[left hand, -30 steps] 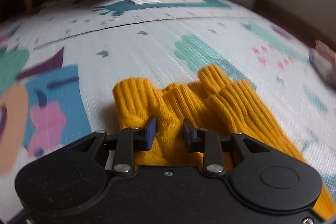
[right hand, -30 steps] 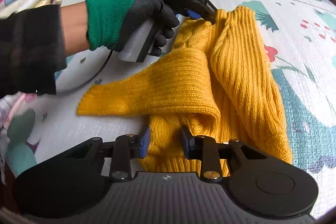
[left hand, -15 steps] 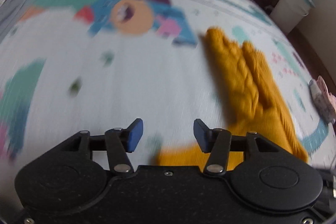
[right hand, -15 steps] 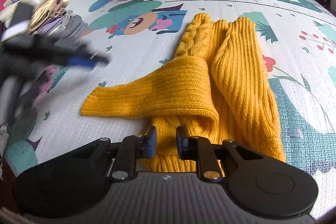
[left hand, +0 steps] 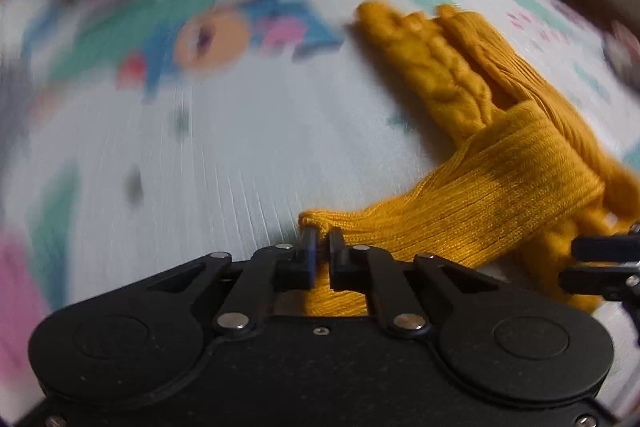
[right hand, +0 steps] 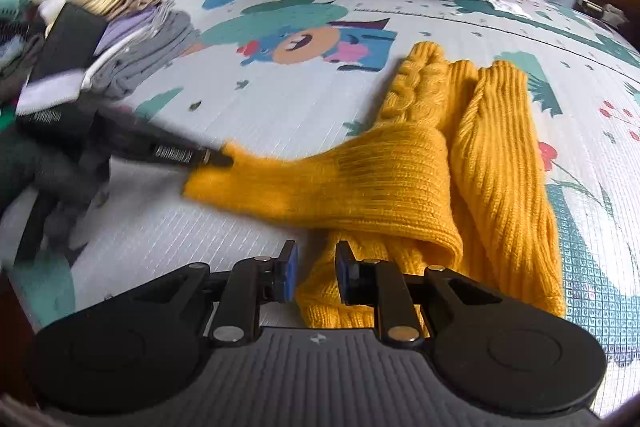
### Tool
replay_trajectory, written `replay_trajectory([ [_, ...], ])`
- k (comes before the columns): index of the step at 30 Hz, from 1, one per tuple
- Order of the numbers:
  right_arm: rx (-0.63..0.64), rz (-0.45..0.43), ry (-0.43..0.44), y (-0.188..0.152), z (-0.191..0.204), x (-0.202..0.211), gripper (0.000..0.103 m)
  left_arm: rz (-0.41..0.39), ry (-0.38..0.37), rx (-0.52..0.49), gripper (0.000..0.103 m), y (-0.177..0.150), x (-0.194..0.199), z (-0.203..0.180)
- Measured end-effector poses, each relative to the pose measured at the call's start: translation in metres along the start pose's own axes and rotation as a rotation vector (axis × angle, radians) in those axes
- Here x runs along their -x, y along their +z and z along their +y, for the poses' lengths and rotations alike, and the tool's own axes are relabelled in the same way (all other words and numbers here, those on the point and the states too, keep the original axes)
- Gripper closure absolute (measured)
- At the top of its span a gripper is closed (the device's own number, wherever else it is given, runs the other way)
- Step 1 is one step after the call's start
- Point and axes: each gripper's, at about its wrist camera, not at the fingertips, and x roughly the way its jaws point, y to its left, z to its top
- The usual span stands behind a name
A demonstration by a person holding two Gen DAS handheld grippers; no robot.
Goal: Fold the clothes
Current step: 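Lift a sweater side with the left gripper and fold it lengthwise while the right gripper holds the hem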
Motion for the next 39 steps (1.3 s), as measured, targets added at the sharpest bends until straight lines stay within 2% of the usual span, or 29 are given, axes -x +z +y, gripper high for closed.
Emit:
replay_trajectory([
  [2, 0.001, 0.019, -0.005, -0.001, -0.001, -0.003, 0.081, -0.085, 0.045, -0.159, 0.099, 0.02, 0.004, -0.009],
  [5, 0.022, 0.035, -0.019, -0.001, 0.002, -0.005, 0.081, -0.252, 0.109, -0.381, 0.099, 0.049, 0.006, -0.021],
  [8, 0.037, 0.046, -0.032, 0.0, 0.005, -0.006, 0.08, -0.386, 0.197, -0.55, 0.099, 0.082, -0.001, -0.027],
  [10, 0.037, 0.049, -0.034, 0.0, 0.005, -0.007, 0.079, -0.448, 0.219, -0.63, 0.099, 0.099, -0.012, -0.03],
  [12, 0.038, 0.052, -0.035, -0.001, 0.005, -0.008, 0.078, -0.512, 0.171, -0.69, 0.099, 0.111, -0.021, -0.035],
  [14, 0.036, 0.056, -0.032, -0.001, 0.005, -0.009, 0.073, -0.565, 0.054, -0.705, 0.099, 0.117, -0.03, -0.037],
  [16, 0.034, 0.059, -0.028, -0.002, 0.005, -0.009, 0.07, -0.575, -0.029, -0.734, 0.099, 0.119, -0.045, -0.043],
  [18, 0.036, 0.055, -0.023, -0.004, 0.006, -0.009, 0.067, -0.552, -0.047, -0.774, 0.099, 0.12, -0.065, -0.05],
  [21, 0.044, 0.053, -0.024, -0.005, 0.006, -0.009, 0.066, -0.491, -0.066, -0.779, 0.099, 0.121, -0.088, -0.051],
  [26, 0.03, 0.059, -0.008, -0.004, 0.003, -0.007, 0.066, -0.427, -0.062, -0.719, 0.099, 0.125, -0.091, -0.051],
  [27, 0.031, 0.057, -0.006, -0.004, 0.003, -0.007, 0.066, -0.408, -0.065, -0.736, 0.099, 0.123, -0.098, -0.056],
  [29, 0.029, 0.046, -0.004, -0.004, 0.003, -0.005, 0.066, -0.303, -0.113, -0.773, 0.098, 0.12, -0.124, -0.068],
  [30, -0.001, 0.005, 0.005, -0.004, 0.0, 0.003, 0.066, -0.29, -0.1, -0.809, 0.097, 0.115, -0.132, -0.074],
  [31, -0.03, -0.035, 0.015, -0.005, -0.002, 0.01, 0.066, -0.313, -0.067, -0.848, 0.097, 0.109, -0.134, -0.079],
  [32, -0.055, -0.069, 0.019, -0.004, -0.005, 0.017, 0.066, -0.329, -0.049, -0.829, 0.093, 0.108, -0.128, -0.078],
  [35, -0.045, -0.104, -0.031, 0.004, -0.01, 0.03, 0.069, -0.36, -0.018, -0.648, 0.072, 0.113, -0.094, -0.062],
  [37, -0.043, -0.137, -0.073, 0.016, -0.022, 0.035, 0.07, -0.363, 0.024, -0.544, 0.072, 0.106, -0.071, -0.054],
  [38, -0.047, -0.156, -0.1, 0.023, -0.03, 0.036, 0.071, -0.364, 0.019, -0.475, 0.072, 0.1, -0.058, -0.051],
  [39, -0.051, -0.171, -0.127, 0.03, -0.04, 0.037, 0.072, -0.362, -0.015, -0.401, 0.072, 0.095, -0.046, -0.048],
])
